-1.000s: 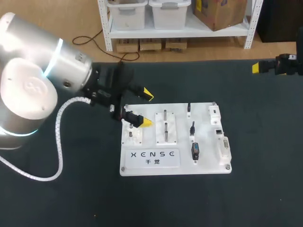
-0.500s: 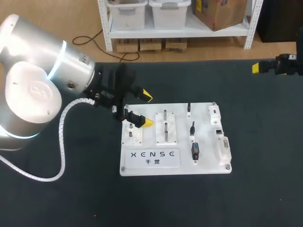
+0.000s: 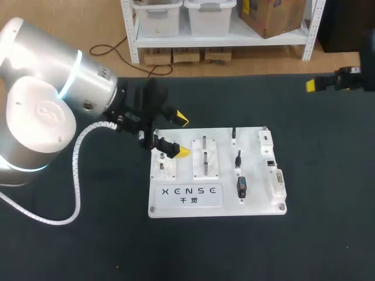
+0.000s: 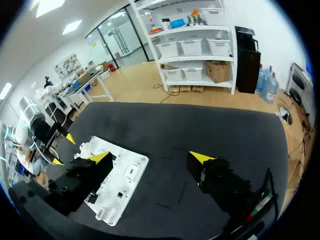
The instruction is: Insert the Ethernet cable into its matching sockets.
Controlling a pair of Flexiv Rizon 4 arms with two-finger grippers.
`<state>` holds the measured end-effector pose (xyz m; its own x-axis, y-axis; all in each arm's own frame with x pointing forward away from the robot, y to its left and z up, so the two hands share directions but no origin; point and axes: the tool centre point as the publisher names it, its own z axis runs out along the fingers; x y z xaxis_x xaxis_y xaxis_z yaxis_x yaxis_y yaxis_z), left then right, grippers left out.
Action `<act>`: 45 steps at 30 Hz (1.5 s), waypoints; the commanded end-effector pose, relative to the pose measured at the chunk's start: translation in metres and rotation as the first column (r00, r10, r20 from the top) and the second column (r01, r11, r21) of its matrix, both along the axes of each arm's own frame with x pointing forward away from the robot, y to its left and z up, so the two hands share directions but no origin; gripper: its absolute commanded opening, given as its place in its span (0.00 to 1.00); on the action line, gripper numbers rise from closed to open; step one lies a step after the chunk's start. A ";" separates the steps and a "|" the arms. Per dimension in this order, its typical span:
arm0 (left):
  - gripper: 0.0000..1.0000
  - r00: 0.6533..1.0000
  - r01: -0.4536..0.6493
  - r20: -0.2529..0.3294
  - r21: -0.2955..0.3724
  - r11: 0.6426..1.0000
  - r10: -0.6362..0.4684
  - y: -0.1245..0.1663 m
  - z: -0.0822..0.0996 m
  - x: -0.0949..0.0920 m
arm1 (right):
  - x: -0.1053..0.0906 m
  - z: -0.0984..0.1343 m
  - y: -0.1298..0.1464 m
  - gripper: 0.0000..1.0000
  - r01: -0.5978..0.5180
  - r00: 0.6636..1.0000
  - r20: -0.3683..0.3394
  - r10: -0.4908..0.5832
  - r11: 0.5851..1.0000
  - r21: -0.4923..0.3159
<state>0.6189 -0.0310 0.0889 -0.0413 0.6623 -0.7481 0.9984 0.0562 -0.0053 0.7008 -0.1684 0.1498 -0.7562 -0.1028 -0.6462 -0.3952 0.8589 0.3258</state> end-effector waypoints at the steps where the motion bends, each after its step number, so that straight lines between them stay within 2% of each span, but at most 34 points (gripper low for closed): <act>1: 1.00 1.000 0.001 -0.001 0.003 1.000 -0.001 -0.001 0.000 0.001 | 0.008 0.002 0.023 1.00 0.018 0.999 -0.035 -0.019 0.999 -0.043; 7: 1.00 1.000 0.001 -0.001 0.003 1.000 -0.001 -0.001 0.000 0.001 | 0.008 0.002 0.052 1.00 0.041 0.996 -0.072 -0.046 0.997 -0.070; 11: 1.00 1.000 0.001 -0.001 0.003 1.000 -0.001 -0.001 0.000 0.001 | 0.005 0.000 0.071 1.00 0.105 0.988 -0.098 -0.116 0.989 -0.108; 18: 1.00 1.000 0.001 -0.001 0.003 1.000 -0.001 -0.001 0.000 0.001 | -0.010 -0.010 0.103 1.00 0.178 0.974 -0.103 -0.202 0.963 -0.203; 26: 1.00 1.000 0.001 -0.001 0.003 1.000 -0.001 -0.001 0.000 0.001 | -0.026 -0.029 0.132 1.00 0.196 0.955 -0.160 -0.248 0.938 -0.286; 38: 1.00 1.000 0.001 -0.001 0.003 1.000 -0.001 -0.001 0.000 0.001 | -0.039 -0.057 0.148 1.00 0.197 0.933 -0.220 -0.284 0.916 -0.349; 45: 1.00 1.000 0.001 -0.001 0.003 1.000 -0.001 -0.001 0.000 0.001 | -0.057 -0.064 0.160 1.00 0.178 0.921 -0.262 -0.288 0.910 -0.375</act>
